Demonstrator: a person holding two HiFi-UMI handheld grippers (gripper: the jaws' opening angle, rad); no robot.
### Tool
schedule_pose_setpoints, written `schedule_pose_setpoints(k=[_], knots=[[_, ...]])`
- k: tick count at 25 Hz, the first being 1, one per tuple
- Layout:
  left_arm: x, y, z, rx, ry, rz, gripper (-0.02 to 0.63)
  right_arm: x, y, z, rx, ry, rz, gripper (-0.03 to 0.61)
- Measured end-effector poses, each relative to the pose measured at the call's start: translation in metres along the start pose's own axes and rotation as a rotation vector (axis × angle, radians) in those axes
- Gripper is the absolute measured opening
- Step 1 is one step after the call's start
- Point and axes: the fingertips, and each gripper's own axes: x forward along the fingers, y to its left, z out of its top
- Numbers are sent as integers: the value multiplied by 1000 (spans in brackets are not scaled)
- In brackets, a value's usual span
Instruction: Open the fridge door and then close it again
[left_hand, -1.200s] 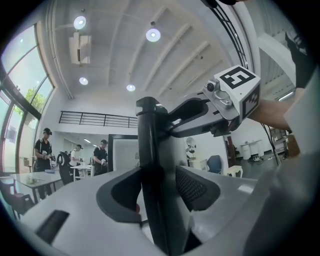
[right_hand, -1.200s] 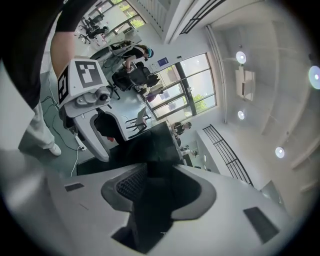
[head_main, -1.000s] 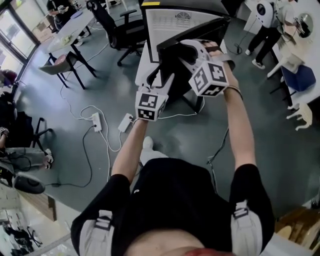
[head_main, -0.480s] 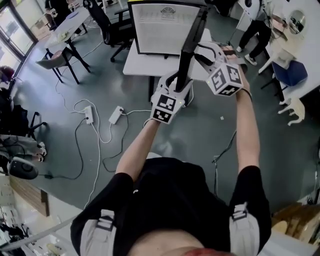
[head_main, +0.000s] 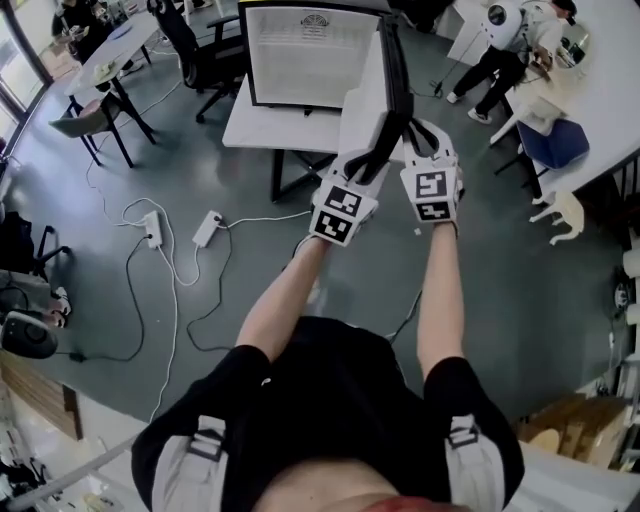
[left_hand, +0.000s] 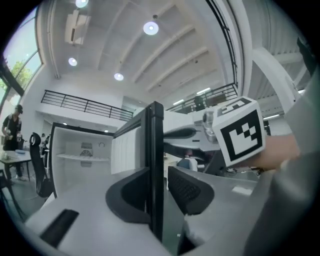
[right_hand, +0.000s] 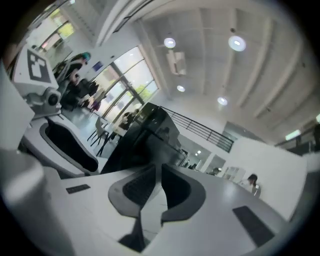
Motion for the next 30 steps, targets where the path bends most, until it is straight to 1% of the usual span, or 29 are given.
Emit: schedule_pose_setpoints(k=[3,4,6,8,10,13,15,24,27,28,29,30], knots=[[-20,16,0,-66,-22,85,74,-16,10,-14,289,-29,-46,21],[-28,22,-2,-66,-23,120,58,-22,14,-21,388,-43,-60,16],[-41,32,-9,-35,-5,183,3,-34,26,-38,581,-63,-78,2],[-53,40,-13,-26,-3,230,0,-41,40,-57,722,-72,-77,-3],[-64,47,-19,-47,-10,263,0,-45,57,-73,791,-54,-68,-3],[-73,48,-36,-64,13,283,0,-50,70,-92,801,-9,-77,-3],[-73,47,-42,-69,25,280,-1,-51,69,-95,797,-9,-81,-3],[-59,44,-43,-59,18,254,0,-48,58,-96,761,-15,-96,-3],[-48,36,-42,-46,19,203,2,-45,47,-88,741,-34,-95,-3],[-43,32,-41,-39,20,178,44,-42,43,-84,735,-42,-91,-3],[-38,29,-41,-31,23,156,67,-39,39,-80,728,-50,-86,-3],[-34,25,-41,-23,28,138,72,-37,36,-74,721,-60,-79,-3]])
